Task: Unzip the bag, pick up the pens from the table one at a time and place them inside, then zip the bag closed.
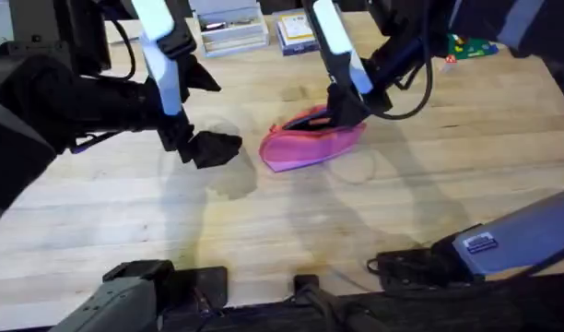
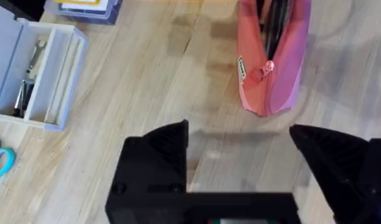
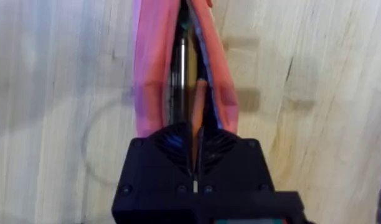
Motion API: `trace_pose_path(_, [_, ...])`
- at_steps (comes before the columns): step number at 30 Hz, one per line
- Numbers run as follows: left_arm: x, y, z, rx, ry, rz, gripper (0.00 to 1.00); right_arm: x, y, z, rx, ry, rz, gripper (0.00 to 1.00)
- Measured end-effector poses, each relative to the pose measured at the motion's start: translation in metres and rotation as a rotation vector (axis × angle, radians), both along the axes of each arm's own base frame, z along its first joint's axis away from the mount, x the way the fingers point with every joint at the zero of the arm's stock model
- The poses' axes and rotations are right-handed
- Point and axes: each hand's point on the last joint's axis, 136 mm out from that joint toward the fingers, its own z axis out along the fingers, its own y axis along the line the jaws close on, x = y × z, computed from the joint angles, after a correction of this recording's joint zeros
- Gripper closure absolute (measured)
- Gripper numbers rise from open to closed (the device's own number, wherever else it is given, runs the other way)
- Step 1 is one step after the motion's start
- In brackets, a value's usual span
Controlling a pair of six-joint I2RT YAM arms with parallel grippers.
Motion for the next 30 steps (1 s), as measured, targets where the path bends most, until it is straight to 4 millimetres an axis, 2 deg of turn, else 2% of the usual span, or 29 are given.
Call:
trace_pose_path(6, [0.000,0.000,0.000,0.000,0.000,0.000,0.008,-0.001,0.016,0.000,0.002,-0.032,0.053,0.970])
trace_pose_path(13, [0.000,0.000,0.000,0.000,0.000,0.000,0.008,-0.014,0.037,-0.001,0.002,-0.031,0.123,0.970])
trace_pose_path(18, [0.000,0.000,0.000,0.000,0.000,0.000,0.008,-0.018,0.040,-0.004,-0.001,-0.019,0.134,0.970])
trace_pose_path(20, [0.000,0.000,0.000,0.000,0.000,0.000,0.008,-0.018,0.040,-0.015,-0.011,0.011,0.134,0.970])
trace_pose_path(24, [0.000,0.000,0.000,0.000,0.000,0.000,0.008,-0.018,0.040,-0.020,-0.014,0.024,0.134,0.970])
trace_pose_path(25, [0.000,0.000,0.000,0.000,0.000,0.000,0.008,-0.018,0.040,-0.020,-0.015,0.025,0.131,0.938])
trace_pose_path(26, [0.000,0.000,0.000,0.000,0.000,0.000,0.008,-0.018,0.040,-0.020,-0.015,0.028,0.127,0.853])
trace_pose_path(30, [0.000,0.000,0.000,0.000,0.000,0.000,0.008,-0.018,0.040,-0.020,-0.016,0.033,0.114,0.284])
